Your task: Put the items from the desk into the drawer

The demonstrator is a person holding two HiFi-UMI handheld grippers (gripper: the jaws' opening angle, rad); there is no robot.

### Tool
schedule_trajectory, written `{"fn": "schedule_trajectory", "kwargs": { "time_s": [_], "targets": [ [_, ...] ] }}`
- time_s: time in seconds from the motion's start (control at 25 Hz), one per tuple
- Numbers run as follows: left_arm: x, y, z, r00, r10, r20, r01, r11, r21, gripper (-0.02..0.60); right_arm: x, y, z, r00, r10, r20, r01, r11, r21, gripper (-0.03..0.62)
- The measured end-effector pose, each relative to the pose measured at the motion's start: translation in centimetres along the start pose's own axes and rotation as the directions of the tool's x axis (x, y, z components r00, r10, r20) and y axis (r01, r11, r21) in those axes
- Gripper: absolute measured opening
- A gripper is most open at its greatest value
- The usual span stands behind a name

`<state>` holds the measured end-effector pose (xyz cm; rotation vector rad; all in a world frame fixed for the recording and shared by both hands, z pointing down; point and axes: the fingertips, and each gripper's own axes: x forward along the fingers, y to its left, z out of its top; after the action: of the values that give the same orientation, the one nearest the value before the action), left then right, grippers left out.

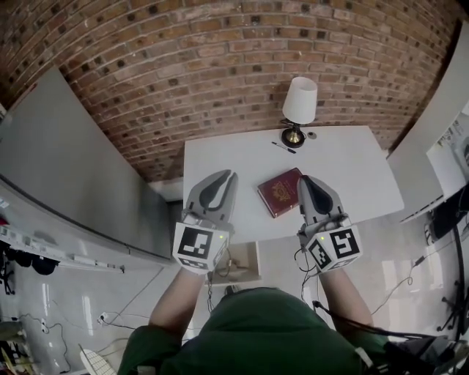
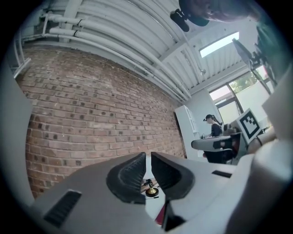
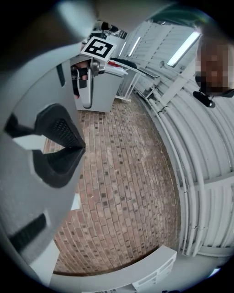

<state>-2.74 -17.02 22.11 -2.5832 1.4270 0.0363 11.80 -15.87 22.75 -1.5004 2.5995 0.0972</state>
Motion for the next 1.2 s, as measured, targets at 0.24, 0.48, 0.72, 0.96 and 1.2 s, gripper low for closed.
{"fn": "schedule_trajectory", "kwargs": {
  "time_s": [0.24,0.48,0.72,0.96,1.2],
  "targets": [
    [-0.9,1.6,2.3,0.998,0.042,0.052,-0.044,0.999,0.023,0.034,-0.1,1.1,4.0,0.995,-0.001,0.098,0.011,0.994,-0.106,0.003],
    [-0.8,1.9,3.1,0.994,0.055,0.098,-0.055,0.998,-0.003,0.034,-0.6,0.7,6.1,0.990,-0.031,0.139,0.049,0.991,-0.128,0.003],
    [-0.5,2.5,3.8,0.993,0.068,0.094,-0.065,0.997,-0.031,0.034,-0.4,0.9,7.0,0.985,-0.025,0.169,0.054,0.984,-0.172,0.003],
    [-0.2,3.0,4.8,0.991,0.075,0.114,-0.075,0.997,-0.011,0.034,0.1,0.7,6.3,0.985,-0.017,0.171,0.046,0.985,-0.167,0.003],
    [0.2,3.5,4.0,0.992,0.082,0.096,-0.081,0.997,-0.010,0.034,0.3,0.3,6.2,0.986,-0.019,0.167,0.046,0.986,-0.159,0.003]
  ]
}}
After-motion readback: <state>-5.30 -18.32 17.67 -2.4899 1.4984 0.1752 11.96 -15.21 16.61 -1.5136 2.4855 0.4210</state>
